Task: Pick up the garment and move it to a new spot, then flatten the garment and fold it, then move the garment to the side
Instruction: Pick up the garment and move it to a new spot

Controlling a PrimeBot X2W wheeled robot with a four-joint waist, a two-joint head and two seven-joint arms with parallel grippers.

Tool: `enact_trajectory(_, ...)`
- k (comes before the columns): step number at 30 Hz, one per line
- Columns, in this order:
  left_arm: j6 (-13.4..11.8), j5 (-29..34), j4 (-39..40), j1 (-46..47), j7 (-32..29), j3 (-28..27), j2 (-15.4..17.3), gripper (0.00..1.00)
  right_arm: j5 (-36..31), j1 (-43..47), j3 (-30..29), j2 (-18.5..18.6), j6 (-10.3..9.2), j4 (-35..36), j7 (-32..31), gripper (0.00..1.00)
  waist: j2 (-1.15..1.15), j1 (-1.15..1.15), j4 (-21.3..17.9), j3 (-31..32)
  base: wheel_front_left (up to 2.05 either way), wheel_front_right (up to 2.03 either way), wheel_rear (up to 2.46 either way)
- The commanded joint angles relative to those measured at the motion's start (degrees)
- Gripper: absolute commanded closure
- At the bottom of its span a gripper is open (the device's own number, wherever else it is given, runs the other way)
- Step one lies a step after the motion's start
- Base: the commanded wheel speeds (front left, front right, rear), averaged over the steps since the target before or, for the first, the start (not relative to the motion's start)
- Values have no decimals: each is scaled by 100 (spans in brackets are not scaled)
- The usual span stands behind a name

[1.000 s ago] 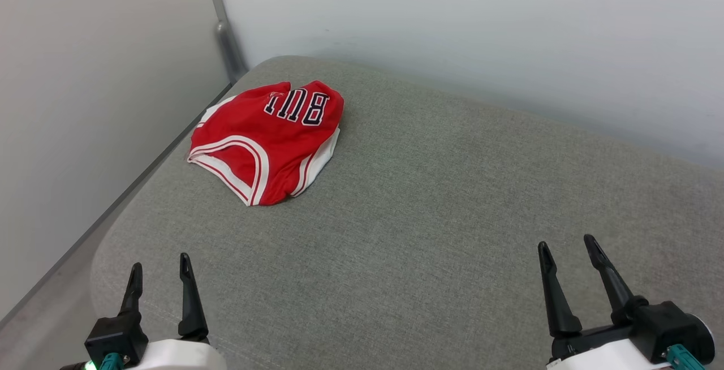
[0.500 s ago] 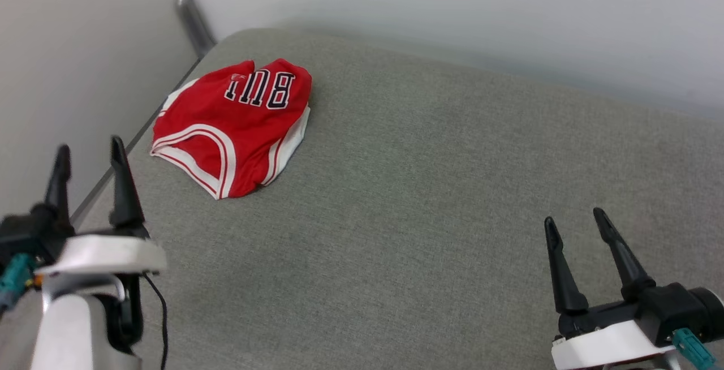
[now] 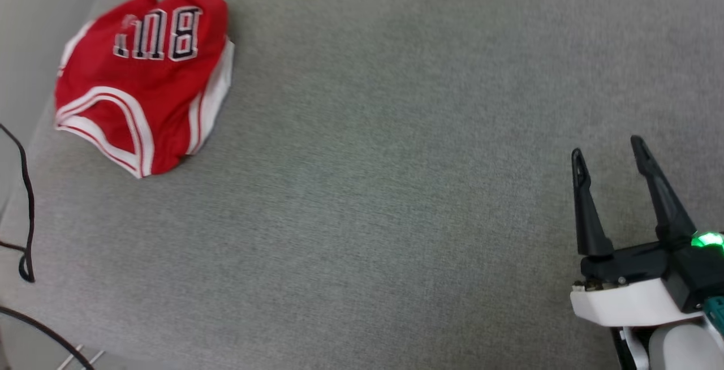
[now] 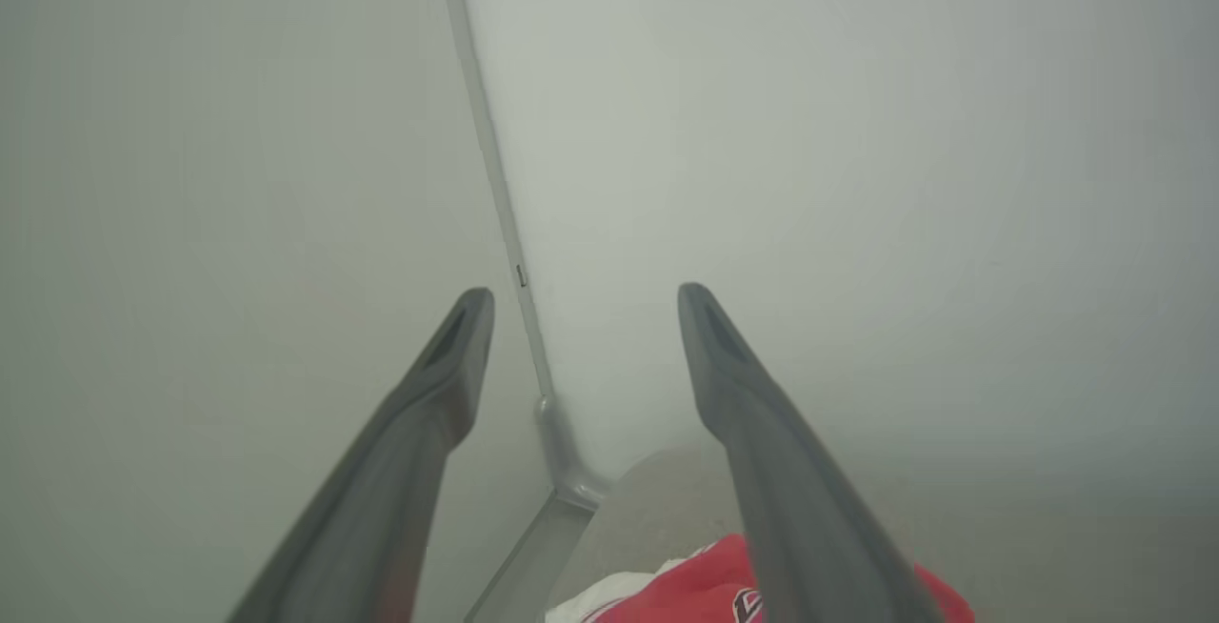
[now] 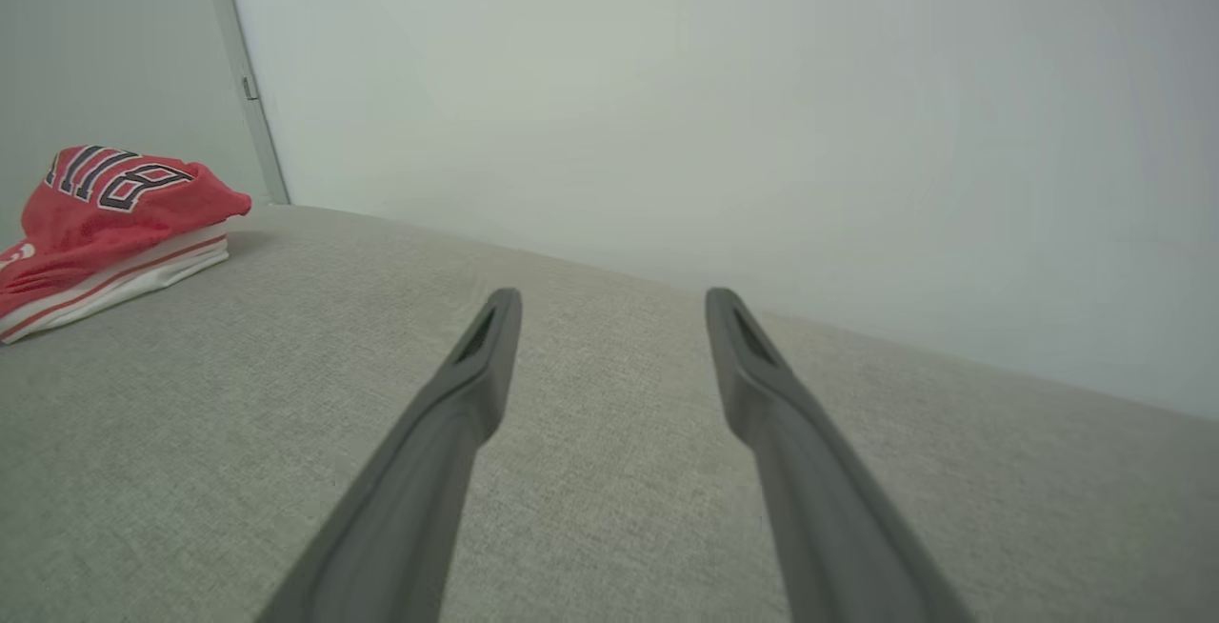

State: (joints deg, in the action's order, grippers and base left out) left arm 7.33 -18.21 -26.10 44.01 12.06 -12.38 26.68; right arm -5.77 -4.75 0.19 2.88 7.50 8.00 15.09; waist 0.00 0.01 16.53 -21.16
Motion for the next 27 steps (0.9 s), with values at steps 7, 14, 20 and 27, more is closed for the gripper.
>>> enact_trajectory(7,5,-1059,-588,675,-1278,1350,970,0,-149,-312,-88,23,-2,243,12,0,0,-1,-310,-823,0,0,0)
enact_trajectory(14,6,-2377,-562,682,-2820,2355,1522,0,-192,-445,-87,96,-2,374,12,0,0,-1,-449,-1165,0,0,0)
enact_trajectory(20,7,-3750,-564,556,-4146,3024,1750,0,-220,-527,-112,160,-2,456,12,0,0,-1,-524,-1400,0,0,0)
enact_trajectory(27,7,-4670,-799,291,-5137,3629,1735,0,-255,-604,-85,169,-2,461,12,0,0,-1,-598,-1550,0,0,0)
